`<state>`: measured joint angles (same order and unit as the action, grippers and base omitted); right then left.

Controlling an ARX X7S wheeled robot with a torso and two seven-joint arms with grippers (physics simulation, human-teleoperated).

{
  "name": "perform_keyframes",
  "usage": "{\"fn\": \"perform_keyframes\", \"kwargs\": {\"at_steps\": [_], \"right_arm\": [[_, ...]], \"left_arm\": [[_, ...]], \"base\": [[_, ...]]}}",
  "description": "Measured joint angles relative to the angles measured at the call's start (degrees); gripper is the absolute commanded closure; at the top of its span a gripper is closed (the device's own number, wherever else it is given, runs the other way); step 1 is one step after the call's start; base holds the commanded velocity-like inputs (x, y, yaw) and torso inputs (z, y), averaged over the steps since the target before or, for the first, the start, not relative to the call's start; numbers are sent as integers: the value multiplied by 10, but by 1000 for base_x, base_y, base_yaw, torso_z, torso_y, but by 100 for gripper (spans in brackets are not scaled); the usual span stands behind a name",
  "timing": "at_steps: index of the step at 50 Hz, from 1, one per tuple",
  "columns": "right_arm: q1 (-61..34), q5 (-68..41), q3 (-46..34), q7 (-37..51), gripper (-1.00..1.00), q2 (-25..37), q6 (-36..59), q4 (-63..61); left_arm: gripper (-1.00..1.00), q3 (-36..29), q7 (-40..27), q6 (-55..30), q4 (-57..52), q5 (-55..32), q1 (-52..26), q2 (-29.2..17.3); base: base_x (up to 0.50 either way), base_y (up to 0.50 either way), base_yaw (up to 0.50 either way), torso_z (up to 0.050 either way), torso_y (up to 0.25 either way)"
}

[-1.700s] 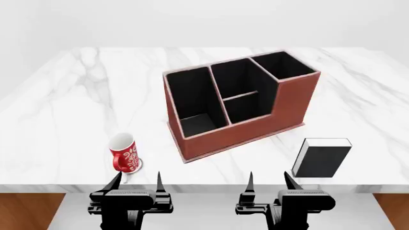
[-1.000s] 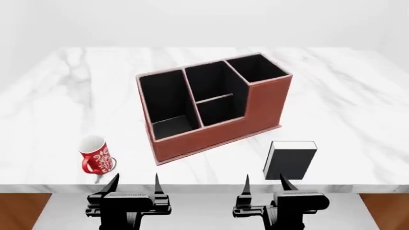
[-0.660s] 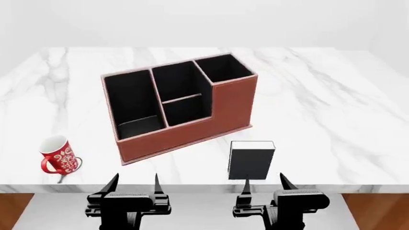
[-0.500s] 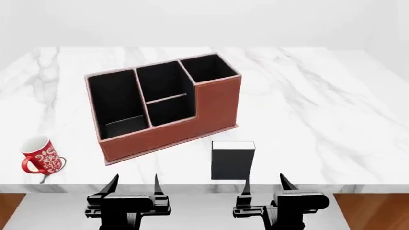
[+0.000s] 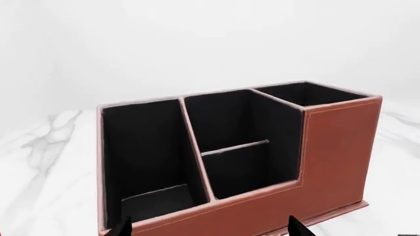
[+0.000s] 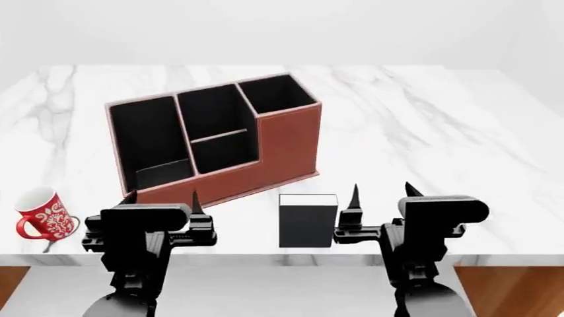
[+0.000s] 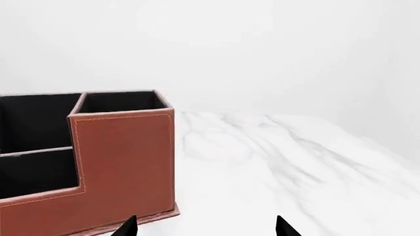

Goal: Pick up the book and place it in the left compartment of the caddy.

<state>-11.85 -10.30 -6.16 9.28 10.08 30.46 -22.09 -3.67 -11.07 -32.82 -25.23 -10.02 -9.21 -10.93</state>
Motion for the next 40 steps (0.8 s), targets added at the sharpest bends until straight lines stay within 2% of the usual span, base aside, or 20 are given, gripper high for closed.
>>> {"fn": "perform_keyframes", "kwargs": {"at_steps": [10, 21, 40], "right_arm": [[-23, -5, 5, 14, -100, 7, 42, -37], [-74, 21, 40, 64, -100, 11, 28, 11], [-100, 10, 65, 69, -100, 21, 16, 47]], "left_arm": [[-100, 5, -6, -54, -39, -9, -17, -12], [-100, 3, -10, -74, -52, -12, -24, -20], [-100, 5, -16, -74, -57, -16, -22, -28]], "base": [[0, 0, 0, 0, 0], [0, 0, 0, 0, 0], [494, 0, 0, 0, 0]]}}
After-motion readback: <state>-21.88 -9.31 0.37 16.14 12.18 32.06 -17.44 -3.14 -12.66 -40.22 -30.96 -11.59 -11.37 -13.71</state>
